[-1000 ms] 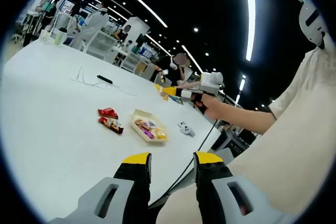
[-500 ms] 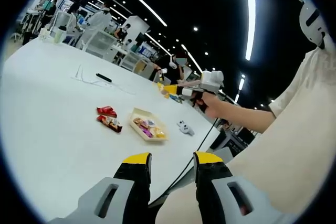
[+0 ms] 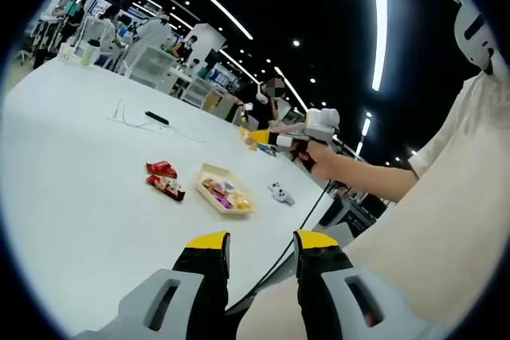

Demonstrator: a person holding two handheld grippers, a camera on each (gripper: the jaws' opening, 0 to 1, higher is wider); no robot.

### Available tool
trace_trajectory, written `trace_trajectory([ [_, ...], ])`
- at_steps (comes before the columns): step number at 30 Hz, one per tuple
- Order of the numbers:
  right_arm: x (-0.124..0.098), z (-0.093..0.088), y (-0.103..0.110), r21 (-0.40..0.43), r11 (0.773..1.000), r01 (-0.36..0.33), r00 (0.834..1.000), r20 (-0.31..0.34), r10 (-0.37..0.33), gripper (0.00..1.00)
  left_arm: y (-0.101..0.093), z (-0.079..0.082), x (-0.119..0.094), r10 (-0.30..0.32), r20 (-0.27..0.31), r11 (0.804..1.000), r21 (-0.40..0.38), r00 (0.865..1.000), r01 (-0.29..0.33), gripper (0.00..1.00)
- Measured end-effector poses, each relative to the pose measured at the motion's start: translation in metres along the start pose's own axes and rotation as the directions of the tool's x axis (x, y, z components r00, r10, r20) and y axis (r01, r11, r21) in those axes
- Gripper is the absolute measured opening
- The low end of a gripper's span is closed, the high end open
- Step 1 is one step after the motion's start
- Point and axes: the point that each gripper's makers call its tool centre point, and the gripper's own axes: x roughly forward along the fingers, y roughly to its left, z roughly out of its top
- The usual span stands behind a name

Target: Place the target food into the container with the food tongs after gripping and lifting it, then release it inside without dropping or visibly crushing the food.

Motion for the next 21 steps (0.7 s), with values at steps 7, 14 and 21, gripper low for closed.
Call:
trace_trajectory([
  [7,0.0001,0.0027,-0.0002,-0.005,1.000,-0.001,1.000,0.004,0.001,0.27,-0.0010,-0.0003,0.0003,-0.002,-0.002,1.000,0.001,1.000,0.002,0.31],
  [14,-0.0007,0.0050,-0.0010,0.001,1.000,0.000,1.000,0.011,0.000,0.27,-0.0014,-0.0011,0.0018,-0.006,-0.006,1.000,0.002,1.000,0.006,0.31],
  [21,-0.0017,0.0029,-0.0020,0.006,1.000,0.004,1.000,0.006,-0.004,0.27,-0.0028,-0.0001,0.0034,-0.014,-0.012,1.000,0.011,1.000,0.014,0.31],
])
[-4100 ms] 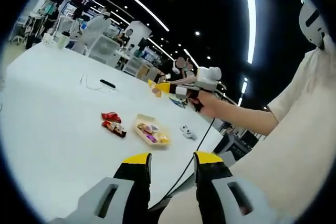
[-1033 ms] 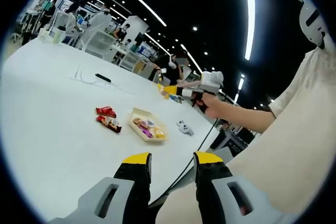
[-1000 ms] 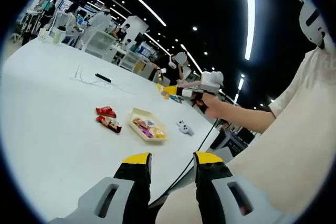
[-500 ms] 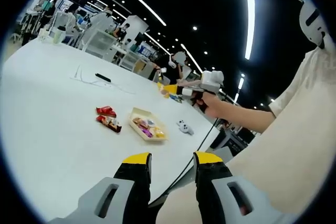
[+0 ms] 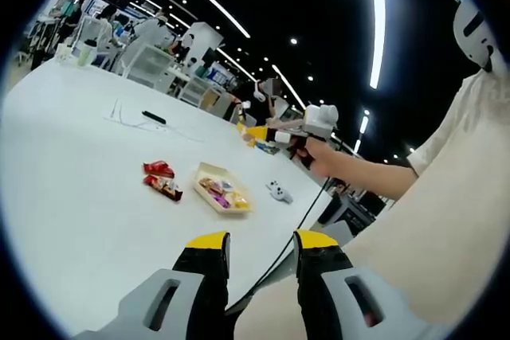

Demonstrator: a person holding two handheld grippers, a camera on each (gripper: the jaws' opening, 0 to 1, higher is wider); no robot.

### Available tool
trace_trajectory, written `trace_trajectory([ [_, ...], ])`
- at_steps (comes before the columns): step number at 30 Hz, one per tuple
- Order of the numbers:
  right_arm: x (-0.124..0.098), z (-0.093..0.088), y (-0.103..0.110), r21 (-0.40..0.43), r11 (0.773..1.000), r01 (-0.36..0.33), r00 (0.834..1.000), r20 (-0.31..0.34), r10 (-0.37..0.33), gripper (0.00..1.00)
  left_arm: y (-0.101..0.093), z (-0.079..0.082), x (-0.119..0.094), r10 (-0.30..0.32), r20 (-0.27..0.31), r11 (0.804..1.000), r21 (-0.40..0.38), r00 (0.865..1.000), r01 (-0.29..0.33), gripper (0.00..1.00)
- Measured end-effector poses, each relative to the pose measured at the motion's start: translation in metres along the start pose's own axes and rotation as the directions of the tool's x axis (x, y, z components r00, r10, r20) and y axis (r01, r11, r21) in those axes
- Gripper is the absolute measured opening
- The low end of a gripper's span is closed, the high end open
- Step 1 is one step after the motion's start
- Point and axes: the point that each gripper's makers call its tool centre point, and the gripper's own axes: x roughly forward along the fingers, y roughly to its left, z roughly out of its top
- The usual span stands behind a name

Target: Place the target food into the container with the food tongs after gripping and lifting it, then release it inside without dropping or visibly crushing the food.

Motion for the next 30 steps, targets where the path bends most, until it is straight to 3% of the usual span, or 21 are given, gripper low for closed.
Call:
trace_trajectory([
  [30,-0.0014,-0.0042,-0.0015,0.007,1.000,0.010,1.000,-0.006,-0.010,0.28,0.0010,-0.0046,-0.0021,0.007,0.002,1.000,-0.009,1.000,-0.007,0.31],
])
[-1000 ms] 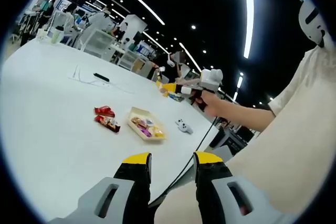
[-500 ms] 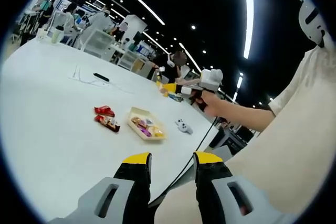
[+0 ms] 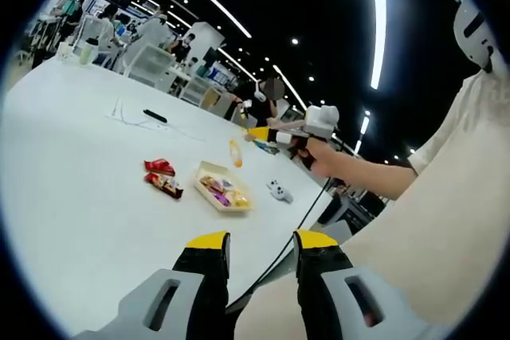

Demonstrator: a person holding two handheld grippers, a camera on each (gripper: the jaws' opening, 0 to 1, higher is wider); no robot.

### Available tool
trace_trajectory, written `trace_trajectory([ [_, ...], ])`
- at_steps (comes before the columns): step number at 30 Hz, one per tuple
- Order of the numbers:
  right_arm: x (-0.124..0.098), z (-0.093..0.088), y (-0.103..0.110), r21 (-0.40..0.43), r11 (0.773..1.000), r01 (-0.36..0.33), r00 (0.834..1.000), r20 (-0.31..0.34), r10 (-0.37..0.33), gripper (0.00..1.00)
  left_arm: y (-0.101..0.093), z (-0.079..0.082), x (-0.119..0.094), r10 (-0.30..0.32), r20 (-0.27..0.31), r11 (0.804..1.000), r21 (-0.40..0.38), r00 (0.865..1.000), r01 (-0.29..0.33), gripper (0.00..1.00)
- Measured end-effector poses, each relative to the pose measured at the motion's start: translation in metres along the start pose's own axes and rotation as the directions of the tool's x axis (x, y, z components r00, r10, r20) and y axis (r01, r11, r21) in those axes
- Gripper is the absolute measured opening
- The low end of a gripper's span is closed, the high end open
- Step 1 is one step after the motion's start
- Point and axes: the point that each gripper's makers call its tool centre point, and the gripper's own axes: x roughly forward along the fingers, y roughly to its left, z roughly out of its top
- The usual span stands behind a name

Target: Place the target food into the container with the food tongs after gripping and lifting it, then release it inside without dropping or visibly crushing the food.

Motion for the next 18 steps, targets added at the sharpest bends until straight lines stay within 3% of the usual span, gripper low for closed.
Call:
trace_trajectory([
  [10,-0.002,-0.002,0.000,0.006,1.000,0.001,1.000,0.001,-0.001,0.28,0.000,-0.001,0.000,0.002,0.000,1.000,0.002,1.000,-0.002,0.31],
  [18,-0.001,-0.013,0.012,0.008,1.000,-0.023,1.000,-0.018,0.023,0.28,-0.004,-0.007,-0.001,0.005,0.003,1.000,-0.008,1.000,-0.005,0.31],
])
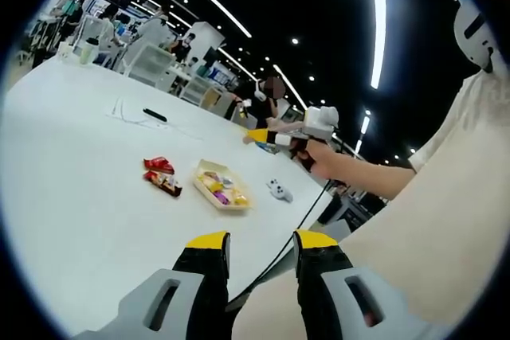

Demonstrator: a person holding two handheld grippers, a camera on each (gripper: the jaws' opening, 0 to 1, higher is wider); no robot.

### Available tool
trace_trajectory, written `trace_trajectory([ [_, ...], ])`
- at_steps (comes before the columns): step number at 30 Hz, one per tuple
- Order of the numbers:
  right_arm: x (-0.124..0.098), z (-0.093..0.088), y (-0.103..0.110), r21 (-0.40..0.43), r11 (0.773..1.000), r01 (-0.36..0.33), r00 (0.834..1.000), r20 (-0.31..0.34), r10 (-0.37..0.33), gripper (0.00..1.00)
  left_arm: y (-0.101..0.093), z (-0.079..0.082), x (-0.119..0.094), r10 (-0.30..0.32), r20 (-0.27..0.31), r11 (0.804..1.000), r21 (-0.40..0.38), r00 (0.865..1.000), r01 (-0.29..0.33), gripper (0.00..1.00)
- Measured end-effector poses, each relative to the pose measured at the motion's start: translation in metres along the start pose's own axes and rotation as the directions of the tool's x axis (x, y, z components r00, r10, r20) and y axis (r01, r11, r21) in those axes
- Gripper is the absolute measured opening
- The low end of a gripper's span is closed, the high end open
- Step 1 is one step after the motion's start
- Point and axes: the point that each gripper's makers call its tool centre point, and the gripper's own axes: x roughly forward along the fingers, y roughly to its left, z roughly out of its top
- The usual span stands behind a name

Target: Place the target food into the container with the food tongs after gripping and lifting it, then release it inside without dropping or visibly crushing the food.

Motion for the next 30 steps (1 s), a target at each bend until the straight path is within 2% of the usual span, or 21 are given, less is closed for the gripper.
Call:
trace_trajectory([
  [7,0.007,-0.006,0.011,0.003,1.000,-0.027,1.000,-0.014,0.027,0.28,0.001,-0.006,-0.002,0.007,-0.013,1.000,-0.014,1.000,-0.007,0.31],
  [12,0.016,-0.011,0.026,-0.005,0.998,-0.065,0.997,-0.030,0.065,0.28,0.002,-0.001,-0.005,0.019,-0.006,1.000,-0.006,1.000,-0.019,0.31],
  [21,0.027,-0.004,0.046,-0.018,0.993,-0.120,0.992,-0.026,0.120,0.28,-0.002,-0.005,-0.008,0.038,-0.005,0.999,-0.010,0.999,-0.038,0.31],
  [25,0.028,-0.014,0.066,-0.026,0.986,-0.164,0.986,-0.041,0.163,0.28,-0.004,-0.005,-0.005,0.040,-0.003,0.999,-0.009,0.999,-0.040,0.31],
  [30,0.030,-0.025,0.075,-0.010,0.983,-0.186,0.981,-0.054,0.185,0.28,-0.007,-0.003,-0.003,0.035,-0.011,0.999,0.003,0.999,-0.035,0.31],
])
